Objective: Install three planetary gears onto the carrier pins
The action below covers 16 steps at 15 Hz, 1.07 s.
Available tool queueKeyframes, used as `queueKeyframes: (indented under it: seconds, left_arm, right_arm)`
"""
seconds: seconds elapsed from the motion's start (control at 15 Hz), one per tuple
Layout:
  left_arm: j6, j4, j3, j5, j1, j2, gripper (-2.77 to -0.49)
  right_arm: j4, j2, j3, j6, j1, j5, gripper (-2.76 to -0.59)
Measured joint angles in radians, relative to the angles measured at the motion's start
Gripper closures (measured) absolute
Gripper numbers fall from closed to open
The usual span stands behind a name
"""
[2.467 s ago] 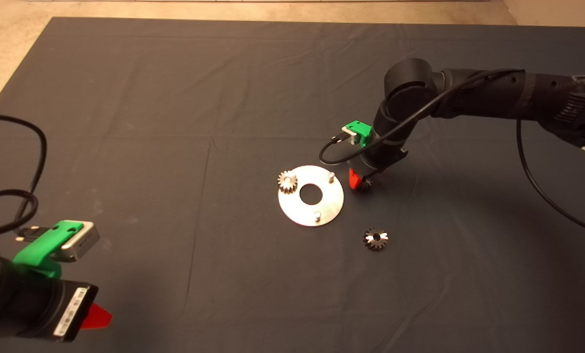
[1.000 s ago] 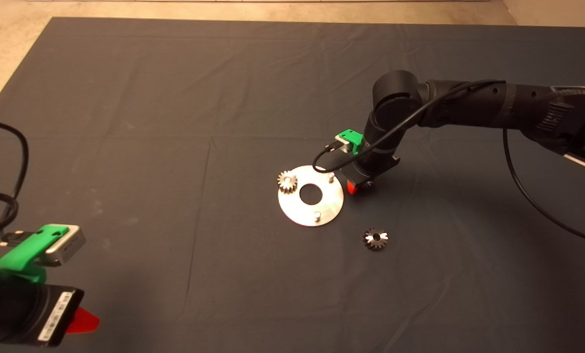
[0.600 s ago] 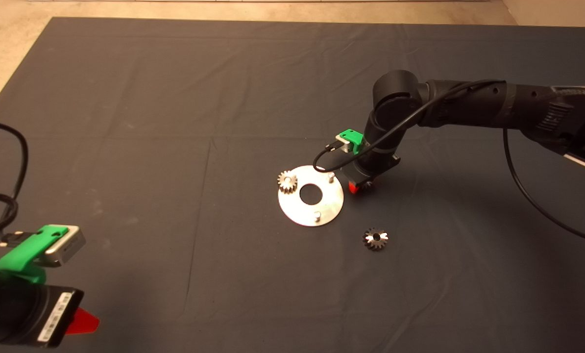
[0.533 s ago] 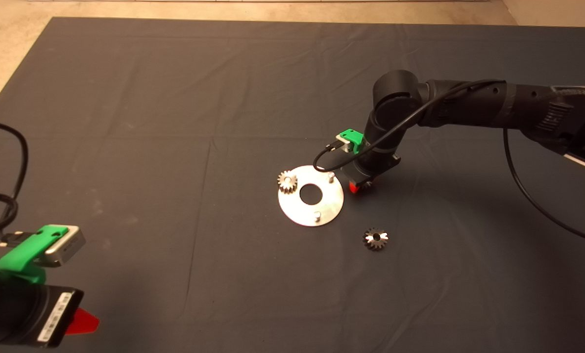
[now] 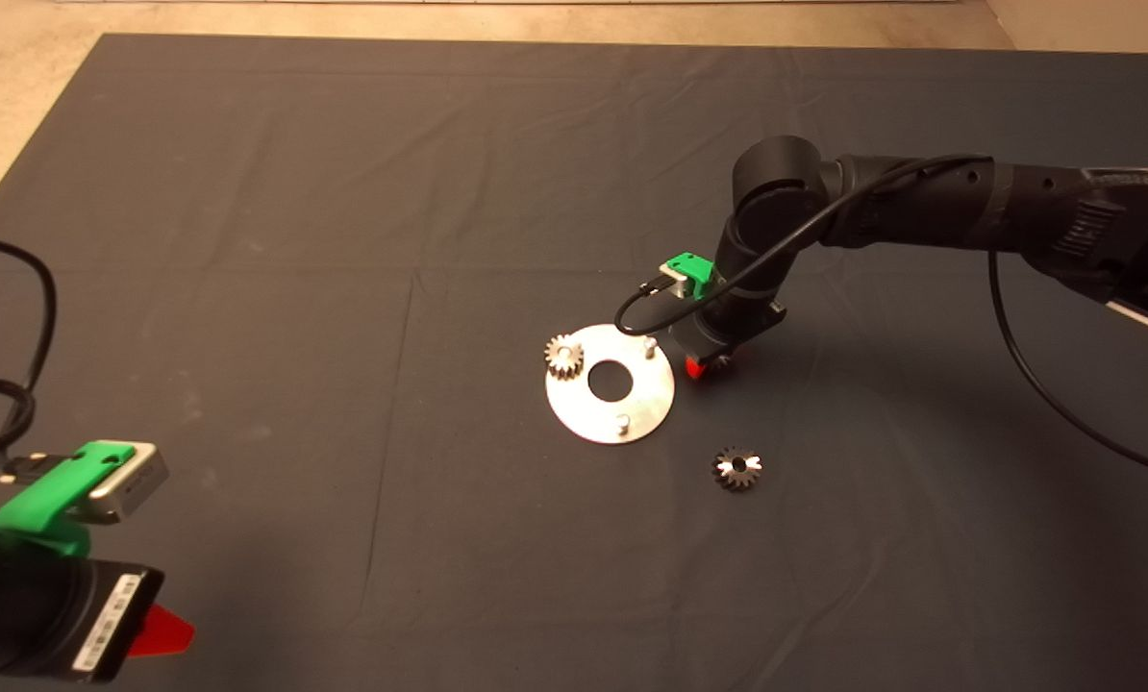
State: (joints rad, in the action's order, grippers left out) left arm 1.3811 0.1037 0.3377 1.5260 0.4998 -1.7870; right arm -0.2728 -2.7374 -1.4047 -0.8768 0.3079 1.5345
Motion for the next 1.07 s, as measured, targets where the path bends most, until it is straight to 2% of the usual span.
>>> queueKeyframes:
  seconds: [0.27, 0.73, 1.07]
  left_arm:
    - [-0.003, -0.001, 0.000, 0.000, 0.000, 0.004, -1.46]
    - [-0.007, -0.003, 0.000, 0.000, 0.000, 0.024, -1.46]
    - [-0.010, -0.003, 0.000, 0.000, 0.000, 0.030, -1.46]
  right_arm:
    - [0.000, 0.000, 0.003, 0.000, 0.003, -0.002, -1.13]
    - [0.000, -0.014, 0.028, -0.003, 0.027, -0.008, -1.13]
    - [0.000, -0.037, 0.037, -0.003, 0.062, -0.007, -1.13]
